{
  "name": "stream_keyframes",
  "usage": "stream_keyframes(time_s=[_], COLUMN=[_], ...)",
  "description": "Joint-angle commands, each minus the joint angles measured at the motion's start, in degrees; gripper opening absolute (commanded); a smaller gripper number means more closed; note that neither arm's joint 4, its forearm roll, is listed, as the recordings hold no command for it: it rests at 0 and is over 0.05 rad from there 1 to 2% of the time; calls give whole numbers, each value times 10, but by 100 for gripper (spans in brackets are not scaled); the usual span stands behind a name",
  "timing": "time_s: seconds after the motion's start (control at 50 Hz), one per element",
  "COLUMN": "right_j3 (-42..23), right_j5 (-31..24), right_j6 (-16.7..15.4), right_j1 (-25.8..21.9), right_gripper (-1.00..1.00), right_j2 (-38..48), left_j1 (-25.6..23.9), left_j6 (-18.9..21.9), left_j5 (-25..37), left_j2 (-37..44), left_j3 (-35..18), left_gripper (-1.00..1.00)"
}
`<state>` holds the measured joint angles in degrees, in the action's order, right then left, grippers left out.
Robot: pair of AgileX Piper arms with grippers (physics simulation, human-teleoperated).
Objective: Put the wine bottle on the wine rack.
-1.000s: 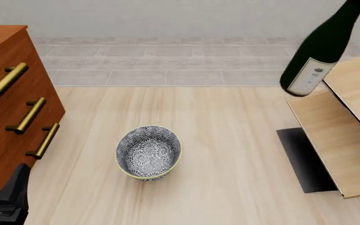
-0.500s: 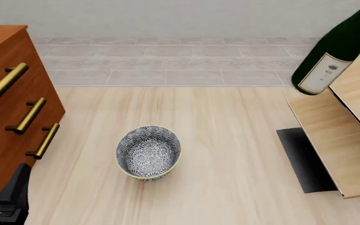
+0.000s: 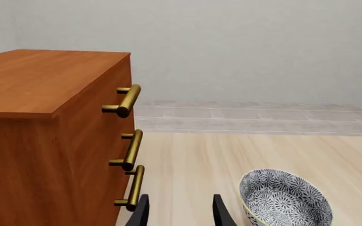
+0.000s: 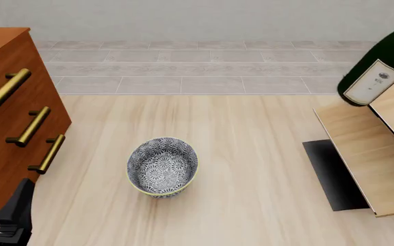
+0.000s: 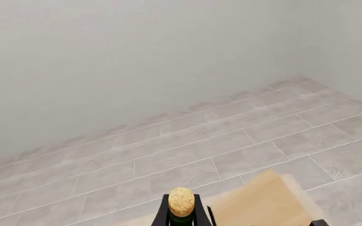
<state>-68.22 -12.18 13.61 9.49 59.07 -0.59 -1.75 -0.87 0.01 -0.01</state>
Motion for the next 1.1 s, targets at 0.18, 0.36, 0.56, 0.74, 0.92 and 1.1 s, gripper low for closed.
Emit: stream_keyframes(time_s=[0.18, 0.36, 0.56, 0.74, 0.92, 1.1], right_j3=[-6, -2, -8, -7, 2, 4], right_j5=[-2, 1, 1, 0, 1, 2], right_j6=[17, 20, 25, 26, 33, 51], right_j1=[66, 93, 110, 124, 133, 144], right_gripper=[-100, -100, -100, -100, -100, -100], right_j2=[5, 10, 19, 26, 26, 29], left_j1=[-2, 0, 1, 0, -2, -4], left_j6=[-2, -2, -1, 1, 0, 2], left_j5=[3, 2, 1, -1, -1, 1], left_j2=[0, 0, 0, 0, 0, 0], left_j3=[0, 0, 0, 0, 0, 0], left_gripper=[100, 100, 100, 100, 100, 100])
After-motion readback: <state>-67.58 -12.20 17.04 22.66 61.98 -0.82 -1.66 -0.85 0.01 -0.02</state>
